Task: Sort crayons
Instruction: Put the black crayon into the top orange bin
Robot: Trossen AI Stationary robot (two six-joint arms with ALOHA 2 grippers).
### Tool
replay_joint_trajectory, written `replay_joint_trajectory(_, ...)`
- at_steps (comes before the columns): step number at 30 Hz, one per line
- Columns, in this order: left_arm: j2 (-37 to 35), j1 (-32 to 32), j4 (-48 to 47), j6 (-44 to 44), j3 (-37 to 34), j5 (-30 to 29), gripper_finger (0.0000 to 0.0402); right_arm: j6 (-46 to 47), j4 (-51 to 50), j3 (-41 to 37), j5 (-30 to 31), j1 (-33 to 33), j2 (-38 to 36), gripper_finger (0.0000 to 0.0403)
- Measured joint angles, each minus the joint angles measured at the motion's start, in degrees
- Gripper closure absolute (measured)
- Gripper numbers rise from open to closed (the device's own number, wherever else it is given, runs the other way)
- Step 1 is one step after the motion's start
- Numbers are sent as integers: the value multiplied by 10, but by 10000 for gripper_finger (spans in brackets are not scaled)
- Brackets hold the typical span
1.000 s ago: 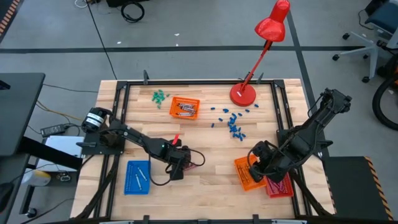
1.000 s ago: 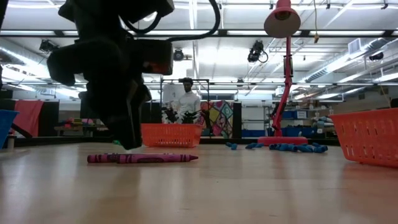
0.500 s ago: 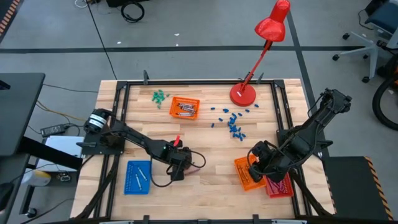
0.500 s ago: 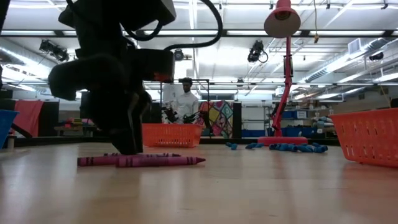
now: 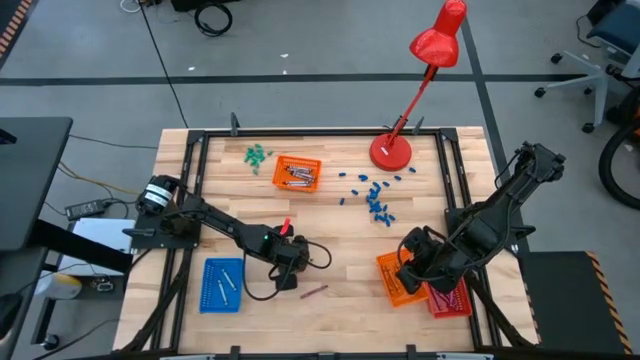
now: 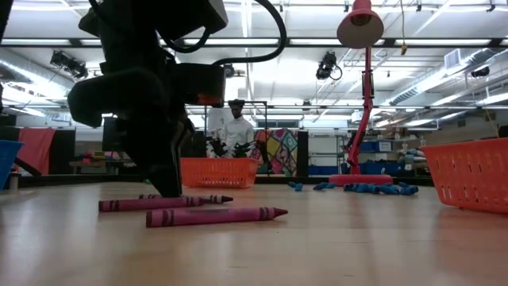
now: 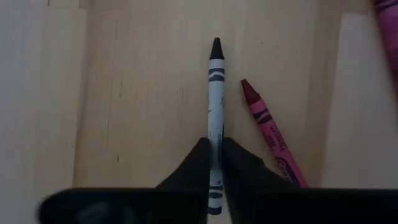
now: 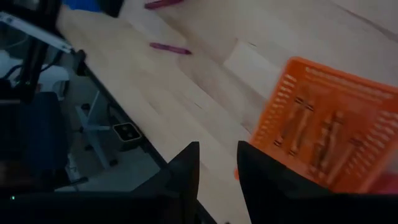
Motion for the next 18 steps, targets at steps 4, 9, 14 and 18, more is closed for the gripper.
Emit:
replay_joint_trajectory(4, 0, 6, -2, -30, 0, 1, 385, -35, 18, 0, -10, -7, 17, 290)
replay_joint_trajectory(9, -8, 8, 12, -60, -2, -14, 383, -54, 37, 0, -31, -18, 39, 290)
replay_joint_trajectory(14, -24, 9, 17, -67, -5, -43, 383, -57, 38, 0, -33, -19, 40, 290)
replay_joint_trajectory(18, -41, 17, 24, -77, -4, -60, 383, -57, 34, 0, -29, -19, 34, 290)
